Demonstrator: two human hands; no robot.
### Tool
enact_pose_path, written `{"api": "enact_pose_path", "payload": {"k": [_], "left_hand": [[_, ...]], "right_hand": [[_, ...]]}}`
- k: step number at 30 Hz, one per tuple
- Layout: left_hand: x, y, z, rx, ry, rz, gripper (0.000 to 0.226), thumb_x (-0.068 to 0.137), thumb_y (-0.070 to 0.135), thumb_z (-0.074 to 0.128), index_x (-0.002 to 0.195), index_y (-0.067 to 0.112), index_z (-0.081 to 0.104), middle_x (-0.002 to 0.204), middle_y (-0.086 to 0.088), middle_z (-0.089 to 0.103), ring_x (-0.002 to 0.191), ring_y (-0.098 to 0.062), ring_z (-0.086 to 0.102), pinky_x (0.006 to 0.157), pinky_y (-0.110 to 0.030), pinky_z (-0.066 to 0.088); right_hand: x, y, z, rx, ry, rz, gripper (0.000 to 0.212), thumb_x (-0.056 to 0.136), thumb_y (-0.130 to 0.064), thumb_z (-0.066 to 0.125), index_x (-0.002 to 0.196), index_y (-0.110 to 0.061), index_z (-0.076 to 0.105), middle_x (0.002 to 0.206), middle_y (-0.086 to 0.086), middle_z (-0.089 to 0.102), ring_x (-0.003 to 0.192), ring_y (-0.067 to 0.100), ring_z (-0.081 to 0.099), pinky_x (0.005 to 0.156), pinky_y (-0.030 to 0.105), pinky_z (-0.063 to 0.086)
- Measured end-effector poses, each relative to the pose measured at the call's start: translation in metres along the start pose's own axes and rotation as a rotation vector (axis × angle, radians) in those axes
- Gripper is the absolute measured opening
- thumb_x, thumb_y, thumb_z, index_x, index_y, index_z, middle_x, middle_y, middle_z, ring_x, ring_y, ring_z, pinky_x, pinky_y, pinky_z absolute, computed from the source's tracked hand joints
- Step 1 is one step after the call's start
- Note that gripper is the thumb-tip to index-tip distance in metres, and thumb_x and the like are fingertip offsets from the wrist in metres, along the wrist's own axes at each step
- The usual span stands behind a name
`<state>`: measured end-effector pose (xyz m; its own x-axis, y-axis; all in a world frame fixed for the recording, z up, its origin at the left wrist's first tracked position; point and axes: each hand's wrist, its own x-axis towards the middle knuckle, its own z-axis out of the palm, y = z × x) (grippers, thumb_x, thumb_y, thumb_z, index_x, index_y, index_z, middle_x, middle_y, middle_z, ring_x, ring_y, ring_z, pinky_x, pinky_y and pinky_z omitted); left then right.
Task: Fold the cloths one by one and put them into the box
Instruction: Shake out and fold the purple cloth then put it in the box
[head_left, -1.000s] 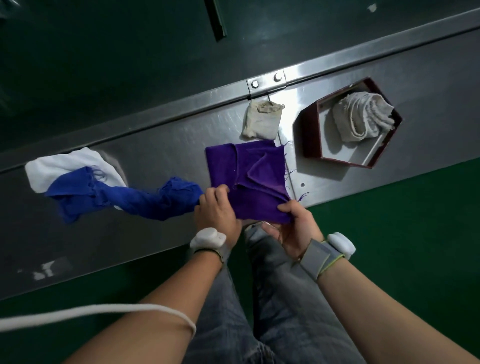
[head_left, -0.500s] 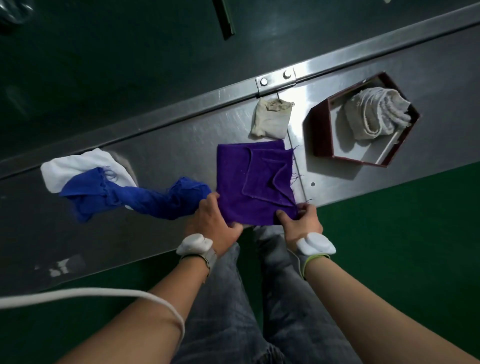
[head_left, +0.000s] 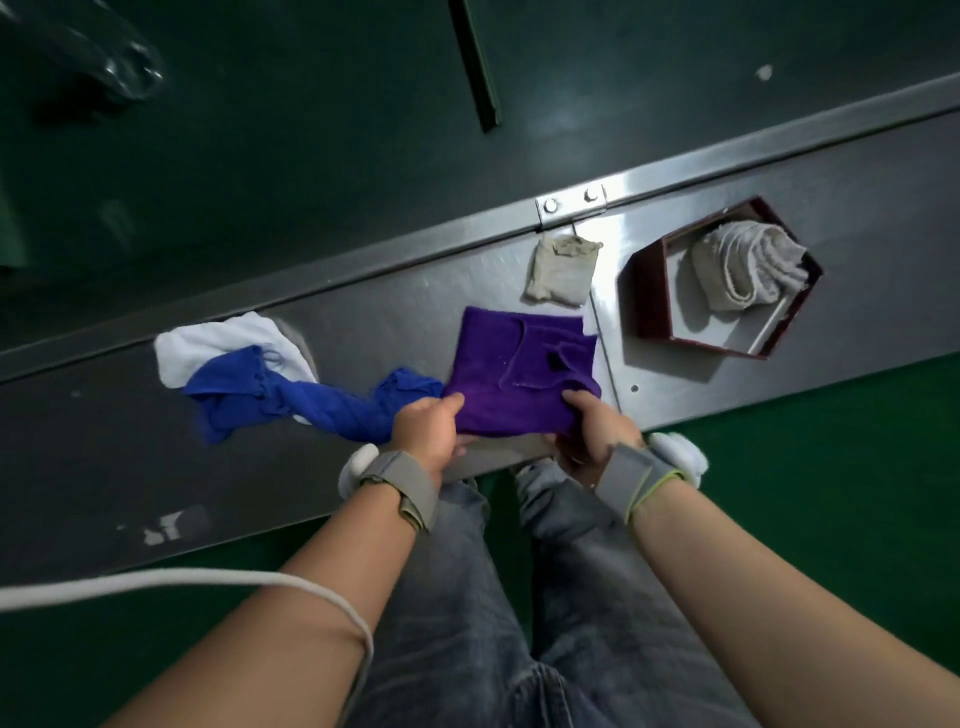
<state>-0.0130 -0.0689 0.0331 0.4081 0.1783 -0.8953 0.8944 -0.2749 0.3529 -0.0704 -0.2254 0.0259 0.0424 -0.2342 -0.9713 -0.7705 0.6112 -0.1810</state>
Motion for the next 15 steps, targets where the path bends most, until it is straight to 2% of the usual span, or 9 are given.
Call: {"api": "enact_pose_path", "payload": {"k": [1,2,5,8,11,13,15], "left_hand": [[-0.006,0.013,-0.001,-0.086,-0.029,-0.003,0.014,0.093,0.022,0.054,0.093,0.008,0.060,0.092,-0.013,0.068,0.073,-0.027,0.070,0.043,-0.022,0.043],[-0.016,0.030,-0.008,-0.176,-0.043,0.029,0.011,0.094,0.020,0.054,0.090,0.011,0.058,0.088,-0.011,0.068,0.063,-0.021,0.069,0.038,-0.018,0.040],[-0.041,0.074,-0.031,-0.358,-0.083,0.156,0.011,0.094,0.019,0.055,0.083,0.016,0.054,0.076,-0.005,0.064,0.048,-0.010,0.065,0.034,-0.015,0.037],[-0.052,0.100,-0.048,-0.462,-0.084,0.270,0.014,0.093,0.018,0.057,0.078,0.016,0.055,0.069,-0.001,0.064,0.046,-0.008,0.063,0.036,-0.015,0.039],[-0.050,0.097,-0.055,-0.501,-0.004,0.444,0.018,0.090,0.018,0.061,0.072,0.020,0.059,0.063,0.006,0.066,0.048,-0.007,0.059,0.040,-0.017,0.044],[-0.036,0.076,-0.055,-0.491,0.049,0.466,0.020,0.088,0.020,0.062,0.068,0.023,0.063,0.071,0.000,0.064,0.054,-0.010,0.055,0.043,-0.019,0.046],[-0.022,0.049,-0.049,-0.464,0.048,0.395,0.021,0.089,0.018,0.061,0.068,0.022,0.061,0.074,-0.004,0.061,0.057,-0.014,0.055,0.042,-0.019,0.045]], "right_hand": [[-0.007,-0.013,0.002,0.064,-0.073,0.008,0.020,0.083,-0.028,0.064,0.092,-0.010,0.060,0.064,0.010,0.070,0.052,0.021,0.067,0.043,0.025,0.049],[-0.022,-0.031,0.006,0.095,-0.131,-0.026,0.017,0.085,-0.027,0.063,0.093,-0.012,0.059,0.057,0.005,0.069,0.046,0.016,0.065,0.038,0.020,0.043],[-0.064,-0.071,0.019,0.067,-0.195,-0.189,0.014,0.084,-0.026,0.065,0.091,-0.016,0.058,0.053,-0.004,0.066,0.043,0.009,0.062,0.042,0.018,0.040],[-0.093,-0.094,0.034,0.060,-0.219,-0.313,0.010,0.083,-0.022,0.066,0.084,-0.017,0.057,0.053,-0.003,0.065,0.046,0.011,0.063,0.043,0.017,0.041],[-0.099,-0.095,0.041,0.065,-0.263,-0.481,0.008,0.083,-0.022,0.066,0.086,-0.020,0.060,0.061,-0.003,0.067,0.055,0.015,0.063,0.044,0.018,0.041],[-0.086,-0.080,0.043,0.060,-0.278,-0.521,0.008,0.082,-0.021,0.067,0.085,-0.021,0.060,0.061,-0.005,0.065,0.051,0.012,0.060,0.044,0.019,0.041],[-0.066,-0.060,0.038,0.074,-0.249,-0.447,0.008,0.082,-0.018,0.067,0.080,-0.022,0.059,0.060,-0.004,0.063,0.047,0.010,0.057,0.042,0.018,0.039]]}}
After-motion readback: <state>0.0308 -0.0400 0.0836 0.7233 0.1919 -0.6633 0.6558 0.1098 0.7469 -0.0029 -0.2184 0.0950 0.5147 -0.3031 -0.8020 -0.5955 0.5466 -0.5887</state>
